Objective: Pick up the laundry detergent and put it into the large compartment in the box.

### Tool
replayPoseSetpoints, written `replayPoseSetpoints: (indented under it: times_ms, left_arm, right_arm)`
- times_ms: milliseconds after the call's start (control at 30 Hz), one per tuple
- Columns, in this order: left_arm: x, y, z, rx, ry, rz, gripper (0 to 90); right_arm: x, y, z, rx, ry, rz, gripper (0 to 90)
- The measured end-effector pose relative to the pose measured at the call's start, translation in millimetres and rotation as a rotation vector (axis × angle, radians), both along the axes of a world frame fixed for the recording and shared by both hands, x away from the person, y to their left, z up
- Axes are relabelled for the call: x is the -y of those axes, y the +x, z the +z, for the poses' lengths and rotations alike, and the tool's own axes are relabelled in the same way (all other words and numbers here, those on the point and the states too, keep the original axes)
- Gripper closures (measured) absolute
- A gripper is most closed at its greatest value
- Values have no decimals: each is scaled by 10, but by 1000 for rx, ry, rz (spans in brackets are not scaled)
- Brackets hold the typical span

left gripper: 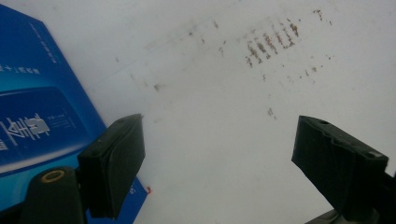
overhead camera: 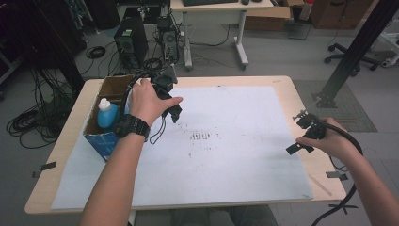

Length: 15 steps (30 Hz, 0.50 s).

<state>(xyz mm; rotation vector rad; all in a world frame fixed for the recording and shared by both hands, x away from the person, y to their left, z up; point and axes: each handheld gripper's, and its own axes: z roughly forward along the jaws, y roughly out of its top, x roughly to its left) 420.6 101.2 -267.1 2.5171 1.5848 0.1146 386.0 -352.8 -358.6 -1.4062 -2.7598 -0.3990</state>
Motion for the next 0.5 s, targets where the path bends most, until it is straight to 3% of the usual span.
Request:
replayPoseSetpoints:
  times_ms: [500]
  left_arm:
    - [96,-60,-144,-21,2,-13,174]
  right_arm:
    - [-4,8,-7,4,12,11,128]
